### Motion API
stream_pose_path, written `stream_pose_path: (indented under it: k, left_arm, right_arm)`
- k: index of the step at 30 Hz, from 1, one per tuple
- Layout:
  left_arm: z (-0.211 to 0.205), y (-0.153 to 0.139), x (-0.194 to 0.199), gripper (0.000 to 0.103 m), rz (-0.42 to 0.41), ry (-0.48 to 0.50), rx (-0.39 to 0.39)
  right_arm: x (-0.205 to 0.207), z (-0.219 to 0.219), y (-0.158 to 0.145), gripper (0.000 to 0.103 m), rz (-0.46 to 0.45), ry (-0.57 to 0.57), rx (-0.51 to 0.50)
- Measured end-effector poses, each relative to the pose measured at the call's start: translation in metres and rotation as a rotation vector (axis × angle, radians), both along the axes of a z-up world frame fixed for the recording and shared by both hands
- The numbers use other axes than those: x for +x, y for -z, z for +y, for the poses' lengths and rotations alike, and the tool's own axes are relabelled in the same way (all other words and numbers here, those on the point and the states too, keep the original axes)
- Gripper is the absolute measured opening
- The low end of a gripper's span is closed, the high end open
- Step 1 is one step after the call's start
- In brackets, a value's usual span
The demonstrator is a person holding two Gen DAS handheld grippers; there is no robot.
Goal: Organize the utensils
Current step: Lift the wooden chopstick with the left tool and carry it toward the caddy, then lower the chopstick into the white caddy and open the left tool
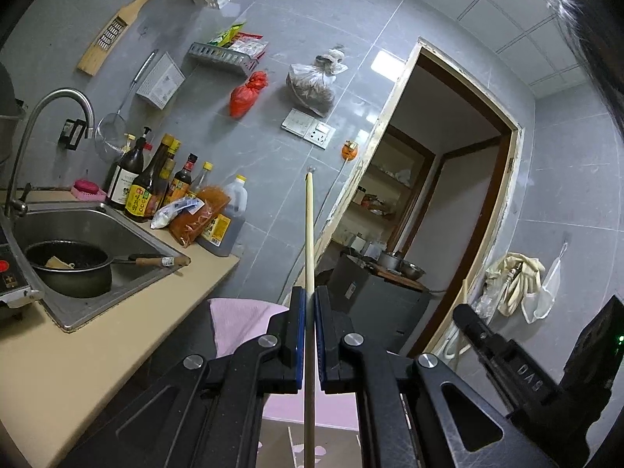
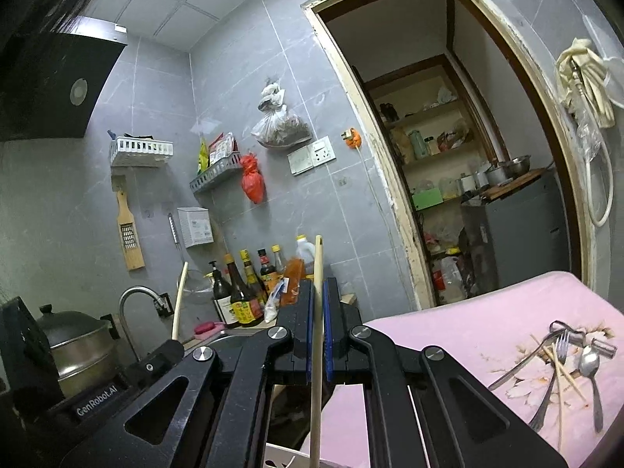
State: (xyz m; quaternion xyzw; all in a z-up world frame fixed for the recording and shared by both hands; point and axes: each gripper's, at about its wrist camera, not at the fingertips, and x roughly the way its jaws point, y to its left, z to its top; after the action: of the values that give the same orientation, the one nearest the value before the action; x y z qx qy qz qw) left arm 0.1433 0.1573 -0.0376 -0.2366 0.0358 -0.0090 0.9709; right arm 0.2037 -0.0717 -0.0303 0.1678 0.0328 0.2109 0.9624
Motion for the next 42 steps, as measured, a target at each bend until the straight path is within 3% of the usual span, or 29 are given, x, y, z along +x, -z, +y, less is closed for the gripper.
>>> stream_pose_path:
  k: [10, 18, 26, 36, 42]
  left_arm:
    - [0.007, 0.008, -0.001, 0.005, -0.025, -0.004, -0.052]
    - [0.017, 0.011, 0.0, 0.005, -0.04, 0.003, -0.138]
    - [0.017, 0.015, -0.004, 0.005, -0.055, 0.01, -0.141]
    - [0.008, 0.016, -0.006, 0.005, -0.08, -0.004, -0.069]
    - [-0.009, 0.015, -0.016, 0.005, -0.111, -0.047, 0.078]
  right_arm:
    - [-0.004, -0.003, 0.008, 0.005, 0.006, 0.003, 0.026]
    - [-0.001, -0.003, 0.016, 0.005, 0.027, -0.006, 0.031]
    - [-0.001, 0.001, 0.018, 0.005, 0.029, -0.014, 0.004]
    - [-0.001, 0.003, 0.021, 0.005, 0.044, -0.03, -0.014]
    - [-0.003, 0.001, 0.021, 0.005, 0.051, -0.034, -0.016]
